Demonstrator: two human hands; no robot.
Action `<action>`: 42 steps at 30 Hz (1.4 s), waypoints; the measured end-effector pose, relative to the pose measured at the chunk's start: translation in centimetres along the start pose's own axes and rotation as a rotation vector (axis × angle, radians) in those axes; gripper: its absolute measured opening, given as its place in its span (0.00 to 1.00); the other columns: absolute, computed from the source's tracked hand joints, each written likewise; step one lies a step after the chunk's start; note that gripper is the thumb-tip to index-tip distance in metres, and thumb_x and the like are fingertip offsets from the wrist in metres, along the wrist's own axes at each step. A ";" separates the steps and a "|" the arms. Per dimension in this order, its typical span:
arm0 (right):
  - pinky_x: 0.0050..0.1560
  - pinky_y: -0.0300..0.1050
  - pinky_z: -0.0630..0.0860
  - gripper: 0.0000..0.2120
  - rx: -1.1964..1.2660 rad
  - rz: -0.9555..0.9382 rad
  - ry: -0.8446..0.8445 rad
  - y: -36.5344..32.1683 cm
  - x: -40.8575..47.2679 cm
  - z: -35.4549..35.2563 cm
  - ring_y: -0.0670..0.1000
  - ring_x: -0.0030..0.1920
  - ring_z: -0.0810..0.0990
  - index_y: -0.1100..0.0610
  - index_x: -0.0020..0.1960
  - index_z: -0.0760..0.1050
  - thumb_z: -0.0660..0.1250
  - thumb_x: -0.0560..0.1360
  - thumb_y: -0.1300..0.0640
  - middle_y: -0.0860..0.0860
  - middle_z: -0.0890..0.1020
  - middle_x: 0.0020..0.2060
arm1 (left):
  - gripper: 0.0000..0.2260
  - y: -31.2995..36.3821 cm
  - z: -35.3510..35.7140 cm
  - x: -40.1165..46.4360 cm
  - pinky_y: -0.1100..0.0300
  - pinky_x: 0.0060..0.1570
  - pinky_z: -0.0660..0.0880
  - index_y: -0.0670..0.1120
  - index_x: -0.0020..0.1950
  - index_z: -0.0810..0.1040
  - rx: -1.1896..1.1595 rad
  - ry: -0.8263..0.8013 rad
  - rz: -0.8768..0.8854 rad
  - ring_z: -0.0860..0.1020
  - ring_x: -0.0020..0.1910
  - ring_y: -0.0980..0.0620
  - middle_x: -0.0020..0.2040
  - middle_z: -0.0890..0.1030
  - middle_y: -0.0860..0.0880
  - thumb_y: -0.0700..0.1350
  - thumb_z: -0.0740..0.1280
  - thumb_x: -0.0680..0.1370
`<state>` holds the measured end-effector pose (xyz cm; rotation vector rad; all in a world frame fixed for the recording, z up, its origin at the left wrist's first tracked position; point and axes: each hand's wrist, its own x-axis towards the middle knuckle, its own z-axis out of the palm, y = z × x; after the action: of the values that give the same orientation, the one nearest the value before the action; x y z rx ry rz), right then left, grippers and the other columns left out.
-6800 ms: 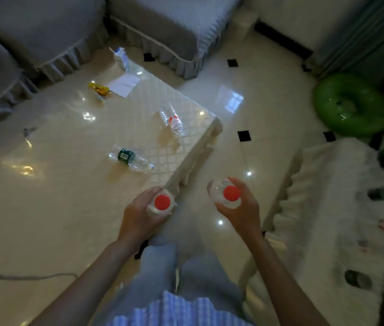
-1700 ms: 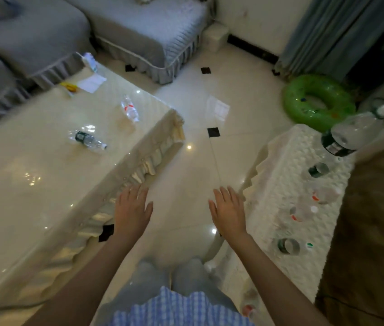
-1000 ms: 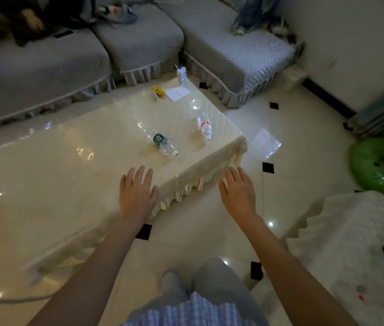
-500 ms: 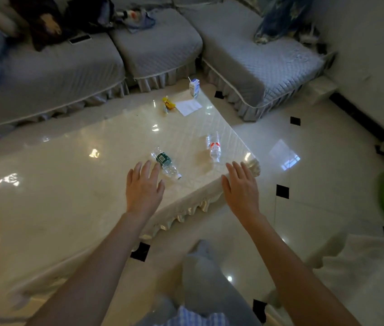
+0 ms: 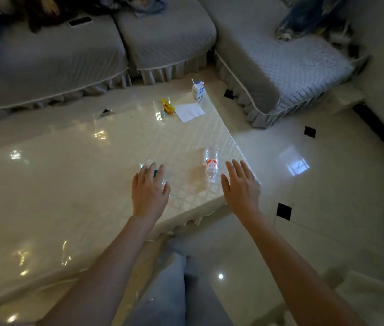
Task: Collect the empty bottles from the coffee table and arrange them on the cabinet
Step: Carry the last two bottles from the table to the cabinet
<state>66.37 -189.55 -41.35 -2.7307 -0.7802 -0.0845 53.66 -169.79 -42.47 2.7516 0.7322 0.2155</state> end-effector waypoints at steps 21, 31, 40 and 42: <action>0.71 0.52 0.62 0.32 0.025 0.195 -0.469 7.0 13.3 24.7 0.55 0.72 0.62 0.56 0.76 0.53 0.60 0.78 0.45 0.54 0.63 0.73 | 0.29 -6.6 22.5 10.3 0.44 0.64 0.66 0.43 0.74 0.60 -0.159 -0.292 -0.715 0.64 0.68 0.38 0.72 0.65 0.40 0.50 0.65 0.76; 0.55 0.56 0.75 0.41 0.129 0.395 -0.474 10.5 14.3 33.0 0.59 0.68 0.67 0.56 0.76 0.45 0.66 0.74 0.45 0.57 0.63 0.72 | 0.37 -6.9 31.5 11.7 0.43 0.56 0.71 0.43 0.74 0.56 -0.273 -0.091 -1.016 0.67 0.66 0.37 0.72 0.62 0.40 0.46 0.71 0.72; 0.45 0.47 0.74 0.44 0.242 0.516 -0.270 10.6 13.4 35.5 0.54 0.55 0.75 0.45 0.74 0.50 0.73 0.67 0.50 0.51 0.72 0.62 | 0.39 -7.7 33.9 11.2 0.45 0.48 0.73 0.44 0.73 0.60 -0.293 0.097 -1.143 0.73 0.58 0.38 0.64 0.71 0.39 0.46 0.75 0.66; 0.47 0.45 0.70 0.42 0.237 0.492 -0.208 11.2 13.4 34.9 0.54 0.58 0.74 0.46 0.72 0.55 0.75 0.66 0.50 0.51 0.73 0.63 | 0.37 -7.5 33.6 11.2 0.46 0.45 0.73 0.47 0.71 0.63 -0.249 0.138 -1.109 0.74 0.56 0.39 0.63 0.73 0.41 0.47 0.75 0.65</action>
<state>82.74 -181.28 -75.80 -2.6396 -0.1322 0.3775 67.04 -165.70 -75.83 1.7571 1.9396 0.2175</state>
